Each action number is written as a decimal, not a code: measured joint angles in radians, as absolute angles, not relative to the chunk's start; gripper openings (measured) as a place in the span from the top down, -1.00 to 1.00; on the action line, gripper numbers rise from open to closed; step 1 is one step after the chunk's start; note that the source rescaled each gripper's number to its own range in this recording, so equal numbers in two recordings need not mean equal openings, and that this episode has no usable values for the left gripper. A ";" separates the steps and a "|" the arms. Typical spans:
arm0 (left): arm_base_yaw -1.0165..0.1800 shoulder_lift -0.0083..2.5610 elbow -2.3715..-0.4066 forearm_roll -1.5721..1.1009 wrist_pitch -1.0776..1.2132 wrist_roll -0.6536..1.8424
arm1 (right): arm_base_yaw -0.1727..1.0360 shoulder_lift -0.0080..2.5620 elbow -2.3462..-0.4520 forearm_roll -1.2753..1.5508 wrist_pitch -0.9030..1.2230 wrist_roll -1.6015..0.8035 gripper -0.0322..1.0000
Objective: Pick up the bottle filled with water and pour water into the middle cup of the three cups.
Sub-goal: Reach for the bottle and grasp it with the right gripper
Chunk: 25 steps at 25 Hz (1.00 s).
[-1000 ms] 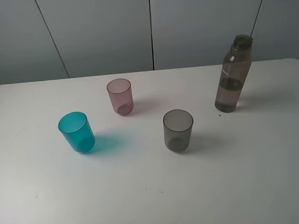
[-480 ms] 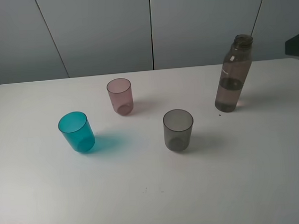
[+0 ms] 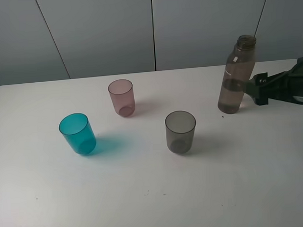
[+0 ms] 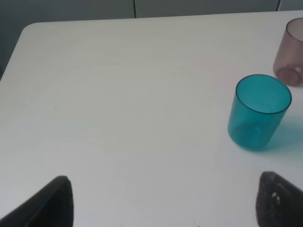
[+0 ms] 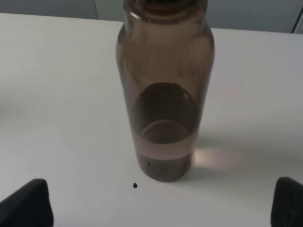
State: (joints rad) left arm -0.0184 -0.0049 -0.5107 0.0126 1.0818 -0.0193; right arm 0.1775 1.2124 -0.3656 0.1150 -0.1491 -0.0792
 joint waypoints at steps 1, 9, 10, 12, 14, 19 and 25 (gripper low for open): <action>-0.018 -0.005 -0.511 0.013 1.082 -0.019 | 0.178 1.241 -0.359 0.115 -0.176 -0.077 -1.00; -0.018 -0.005 -0.511 0.013 1.082 -0.019 | 0.178 1.507 -0.355 0.108 -0.439 -0.057 -1.00; -0.018 -0.005 -0.511 0.013 1.082 -0.019 | 0.178 1.545 -0.355 0.106 -0.483 -0.052 -1.00; -0.018 -0.005 -0.511 0.013 1.082 -0.019 | 0.178 1.614 -0.355 0.100 -0.573 -0.045 -1.00; -0.018 -0.005 -0.511 0.013 1.082 -0.019 | 0.178 1.673 -0.355 0.092 -0.666 -0.041 -1.00; -0.018 -0.005 -0.511 0.013 1.082 -0.019 | 0.178 1.805 -0.359 0.070 -0.769 -0.008 -1.00; -0.018 -0.005 -0.511 0.013 1.082 -0.019 | 0.178 1.913 -0.415 0.038 -0.842 0.040 -1.00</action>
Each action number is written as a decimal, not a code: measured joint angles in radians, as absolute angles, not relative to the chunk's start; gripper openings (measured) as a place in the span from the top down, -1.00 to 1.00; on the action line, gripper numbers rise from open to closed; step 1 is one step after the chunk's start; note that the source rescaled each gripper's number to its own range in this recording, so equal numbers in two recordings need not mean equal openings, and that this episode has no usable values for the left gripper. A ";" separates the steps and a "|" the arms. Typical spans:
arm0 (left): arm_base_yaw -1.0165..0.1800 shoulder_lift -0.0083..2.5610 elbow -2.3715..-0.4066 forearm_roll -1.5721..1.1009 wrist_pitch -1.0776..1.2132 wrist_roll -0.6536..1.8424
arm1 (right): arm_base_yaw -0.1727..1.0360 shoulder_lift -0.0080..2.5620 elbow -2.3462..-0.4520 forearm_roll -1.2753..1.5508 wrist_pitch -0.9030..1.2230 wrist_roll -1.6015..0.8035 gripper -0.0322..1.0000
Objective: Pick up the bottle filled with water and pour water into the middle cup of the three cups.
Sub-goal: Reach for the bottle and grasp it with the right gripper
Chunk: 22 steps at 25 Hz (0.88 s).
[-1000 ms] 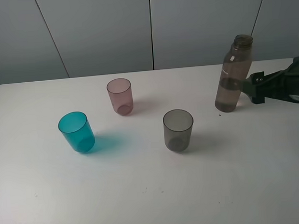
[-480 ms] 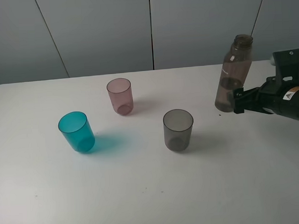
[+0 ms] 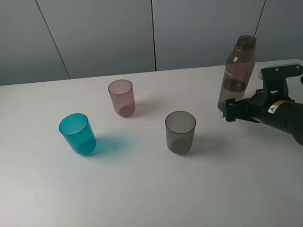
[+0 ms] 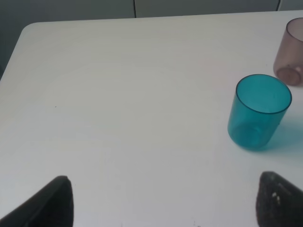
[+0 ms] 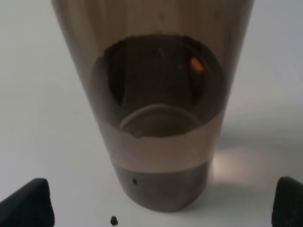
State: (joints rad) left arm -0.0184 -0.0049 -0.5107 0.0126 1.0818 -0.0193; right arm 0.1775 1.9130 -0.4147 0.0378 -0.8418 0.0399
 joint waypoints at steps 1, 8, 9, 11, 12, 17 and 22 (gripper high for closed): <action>-0.018 -0.005 -0.511 0.013 1.082 -0.019 | 0.178 1.925 -0.430 0.033 -0.842 0.045 -1.00; -0.018 -0.005 -0.511 0.013 1.082 -0.019 | 0.178 1.944 -0.495 0.020 -0.870 0.063 -1.00; -0.018 -0.005 -0.511 0.013 1.082 -0.019 | 0.178 1.946 -0.500 0.020 -0.873 0.063 -1.00; -0.018 -0.005 -0.511 0.013 1.082 -0.019 | 0.178 1.946 -0.517 0.020 -0.877 0.063 -1.00; -0.018 -0.005 -0.511 0.013 1.082 -0.019 | 0.178 1.948 -0.525 0.020 -0.879 0.063 -1.00; -0.018 -0.005 -0.511 0.013 1.082 -0.019 | 0.178 1.987 -0.556 0.026 -0.893 0.063 -1.00; -0.018 -0.005 -0.511 0.013 1.082 -0.019 | 0.178 2.013 -0.564 0.067 -0.965 0.063 -1.00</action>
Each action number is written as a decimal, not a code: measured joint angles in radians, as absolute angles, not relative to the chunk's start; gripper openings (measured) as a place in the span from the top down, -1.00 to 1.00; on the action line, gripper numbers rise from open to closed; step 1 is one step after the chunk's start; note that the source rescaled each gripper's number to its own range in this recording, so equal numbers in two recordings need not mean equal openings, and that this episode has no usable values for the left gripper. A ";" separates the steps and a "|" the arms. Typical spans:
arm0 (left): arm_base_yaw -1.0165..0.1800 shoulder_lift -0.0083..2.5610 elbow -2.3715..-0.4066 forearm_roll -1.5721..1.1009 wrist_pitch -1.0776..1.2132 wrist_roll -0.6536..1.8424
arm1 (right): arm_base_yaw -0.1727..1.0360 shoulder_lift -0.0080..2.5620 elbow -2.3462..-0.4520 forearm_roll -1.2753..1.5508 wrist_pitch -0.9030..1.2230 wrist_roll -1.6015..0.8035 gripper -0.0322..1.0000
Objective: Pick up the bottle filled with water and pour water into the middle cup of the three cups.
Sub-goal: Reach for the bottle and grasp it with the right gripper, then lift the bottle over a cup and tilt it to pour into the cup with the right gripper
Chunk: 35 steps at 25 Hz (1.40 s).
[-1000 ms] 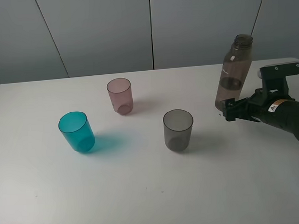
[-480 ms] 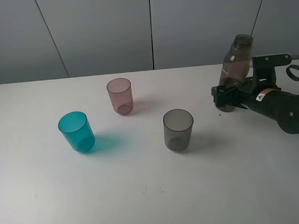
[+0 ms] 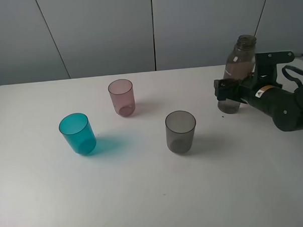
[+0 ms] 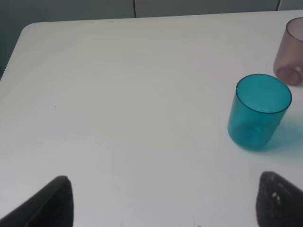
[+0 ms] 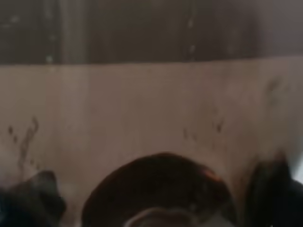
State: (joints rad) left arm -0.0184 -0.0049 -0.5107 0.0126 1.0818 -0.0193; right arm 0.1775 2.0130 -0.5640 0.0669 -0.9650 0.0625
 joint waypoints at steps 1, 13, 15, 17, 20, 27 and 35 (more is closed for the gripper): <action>-0.018 -0.005 -0.511 0.013 1.082 -0.019 | 0.178 2.017 -0.566 0.067 -0.987 0.063 -1.00; -0.018 -0.005 -0.511 0.013 1.082 -0.019 | 0.178 2.075 -0.568 0.067 -1.107 0.064 -1.00; -0.018 -0.005 -0.511 0.013 1.082 -0.019 | 0.178 2.085 -0.568 0.067 -1.123 0.064 -1.00; -0.018 -0.005 -0.511 0.013 1.082 -0.019 | 0.178 2.097 -0.573 0.067 -1.133 0.064 -1.00; -0.018 -0.005 -0.511 0.013 1.082 -0.019 | 0.178 2.112 -0.585 0.065 -1.139 0.064 -1.00; -0.018 -0.005 -0.511 0.013 1.082 -0.019 | 0.178 2.118 -0.594 0.052 -1.160 0.064 -1.00; -0.018 -0.005 -0.511 0.013 1.082 -0.019 | 0.178 2.118 -0.595 0.046 -1.164 0.062 0.92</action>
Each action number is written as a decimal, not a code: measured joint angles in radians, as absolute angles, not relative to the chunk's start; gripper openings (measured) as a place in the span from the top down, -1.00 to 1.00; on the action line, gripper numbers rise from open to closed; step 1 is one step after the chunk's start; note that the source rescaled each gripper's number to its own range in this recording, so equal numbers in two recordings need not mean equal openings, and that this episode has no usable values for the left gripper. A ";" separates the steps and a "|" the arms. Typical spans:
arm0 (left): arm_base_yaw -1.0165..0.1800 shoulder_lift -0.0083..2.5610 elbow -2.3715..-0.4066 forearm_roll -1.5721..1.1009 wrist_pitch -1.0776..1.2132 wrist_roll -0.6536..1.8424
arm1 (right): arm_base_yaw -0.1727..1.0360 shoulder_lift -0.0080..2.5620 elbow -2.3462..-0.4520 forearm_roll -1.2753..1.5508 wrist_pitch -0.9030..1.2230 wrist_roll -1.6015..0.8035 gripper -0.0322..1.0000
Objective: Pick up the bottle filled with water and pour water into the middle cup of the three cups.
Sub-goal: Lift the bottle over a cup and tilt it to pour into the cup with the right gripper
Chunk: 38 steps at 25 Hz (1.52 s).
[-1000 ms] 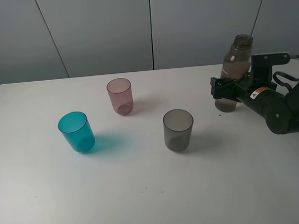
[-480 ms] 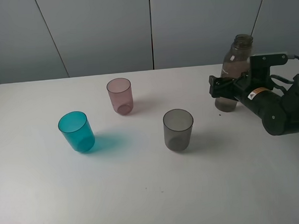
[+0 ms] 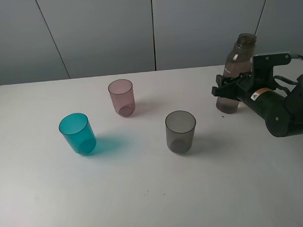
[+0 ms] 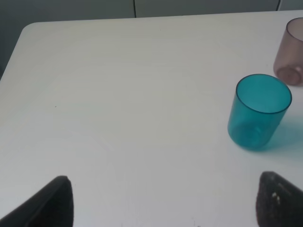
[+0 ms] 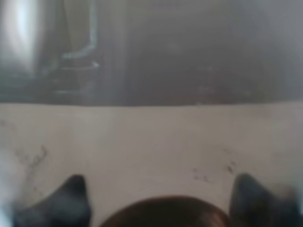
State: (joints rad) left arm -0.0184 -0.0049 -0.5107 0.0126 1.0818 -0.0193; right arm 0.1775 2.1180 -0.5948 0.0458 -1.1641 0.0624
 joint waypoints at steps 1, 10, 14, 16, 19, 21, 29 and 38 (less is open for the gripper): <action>-0.018 -0.005 -0.511 0.013 1.082 -0.019 | 0.178 2.118 -0.595 0.046 -1.164 0.062 0.92; -0.018 -0.005 -0.511 0.013 1.082 -0.019 | 0.178 2.107 -0.595 0.035 -1.146 0.074 0.92; -0.018 -0.005 -0.511 0.013 1.082 -0.019 | 0.178 2.043 -0.598 0.018 -1.108 0.067 0.92; -0.018 -0.005 -0.511 0.013 1.082 -0.021 | 0.178 1.996 -0.617 0.015 -1.075 0.052 0.93; -0.018 -0.005 -0.511 0.013 1.082 -0.023 | 0.202 1.940 -0.665 0.043 -0.986 -0.012 0.93; -0.018 -0.005 -0.511 0.013 1.082 -0.023 | 0.232 1.924 -0.706 0.067 -0.922 -0.072 0.93; -0.018 -0.005 -0.511 0.013 1.082 -0.023 | 0.404 1.922 -0.928 0.224 -0.665 -0.399 0.93; -0.018 -0.005 -0.511 0.013 1.082 -0.023 | 0.529 2.030 -1.078 0.538 -0.674 -0.766 0.93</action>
State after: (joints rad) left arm -0.0184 -0.0049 -0.5107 0.0126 1.0818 -0.0228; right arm 0.5285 2.0296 -1.0783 0.5377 -0.6740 -0.7661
